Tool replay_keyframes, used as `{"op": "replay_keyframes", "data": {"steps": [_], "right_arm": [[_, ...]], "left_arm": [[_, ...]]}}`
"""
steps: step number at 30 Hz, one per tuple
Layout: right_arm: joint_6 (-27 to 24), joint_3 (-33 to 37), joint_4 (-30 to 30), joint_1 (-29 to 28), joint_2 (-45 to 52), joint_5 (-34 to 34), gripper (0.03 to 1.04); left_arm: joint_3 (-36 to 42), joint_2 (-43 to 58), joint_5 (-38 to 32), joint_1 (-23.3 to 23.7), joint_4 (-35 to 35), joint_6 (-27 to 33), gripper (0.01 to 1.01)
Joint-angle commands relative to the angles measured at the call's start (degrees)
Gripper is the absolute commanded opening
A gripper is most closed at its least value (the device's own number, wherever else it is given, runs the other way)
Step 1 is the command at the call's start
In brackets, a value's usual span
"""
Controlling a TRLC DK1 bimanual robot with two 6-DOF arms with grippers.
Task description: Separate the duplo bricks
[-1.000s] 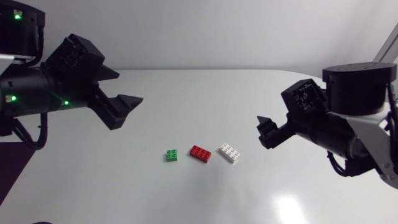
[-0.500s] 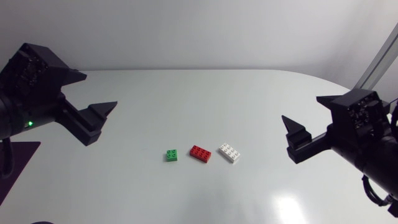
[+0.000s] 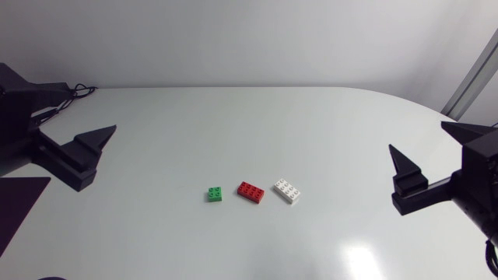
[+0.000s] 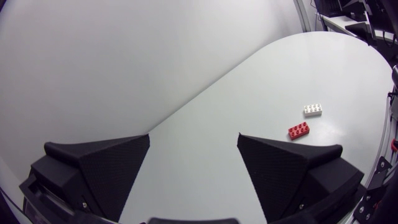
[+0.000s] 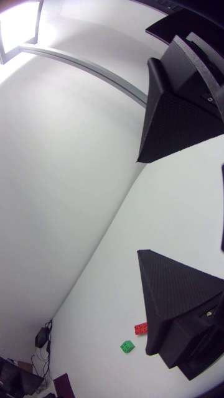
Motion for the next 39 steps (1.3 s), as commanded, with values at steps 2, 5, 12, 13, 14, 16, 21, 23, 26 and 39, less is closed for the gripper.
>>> {"op": "replay_keyframes", "data": {"steps": [2, 5, 12, 13, 14, 16, 21, 23, 26, 39], "right_arm": [[-2.2, -2.3, -0.5, -1.7, -2.8, 1.3, 1.0], [-2.4, -3.1, -0.3, -3.0, -5.1, 1.4, 1.0], [-3.2, -3.7, 0.0, -5.7, -9.4, 1.5, 1.0], [-3.7, -4.1, 0.7, -6.0, -9.8, 1.5, 1.0], [-4.2, -4.8, 1.4, -6.4, -10.5, 1.5, 1.0], [-5.0, -6.5, 2.7, -7.2, -11.9, 1.5, 1.0], [-6.5, -9.0, 3.6, -8.6, -14.8, 1.6, 1.0], [-6.6, -10.3, 3.6, -8.7, -16.1, 1.6, 1.0], [-6.7, -12.2, 3.6, -8.9, -17.7, 1.5, 1.0], [-6.6, -16.9, 6.9, -8.5, -20.9, 0.8, 1.0]], "left_arm": [[-3.2, -2.0, -1.8, 0.1, 0.9, -2.2, 0.982], [-4.9, -4.3, -2.6, 1.4, 1.9, -2.4, 0.982], [-9.7, -11.0, -3.1, 6.1, 5.0, -3.9, 0.982], [-10.2, -11.8, -3.1, 6.9, 5.3, -3.9, 0.982], [-10.6, -12.6, -3.1, 7.7, 5.5, -4.0, 0.982], [-11.9, -14.6, -3.1, 9.4, 6.2, -4.1, 0.982], [-16.6, -19.9, -3.1, 15.0, 8.1, -3.5, 0.982], [-17.2, -21.1, -3.1, 16.6, 8.2, -3.7, 0.982], [-17.9, -22.5, -3.1, 17.5, 8.1, -3.7, 0.982], [-26.6, -30.7, -3.2, 20.1, 13.2, 7.0, 0.982]]}}
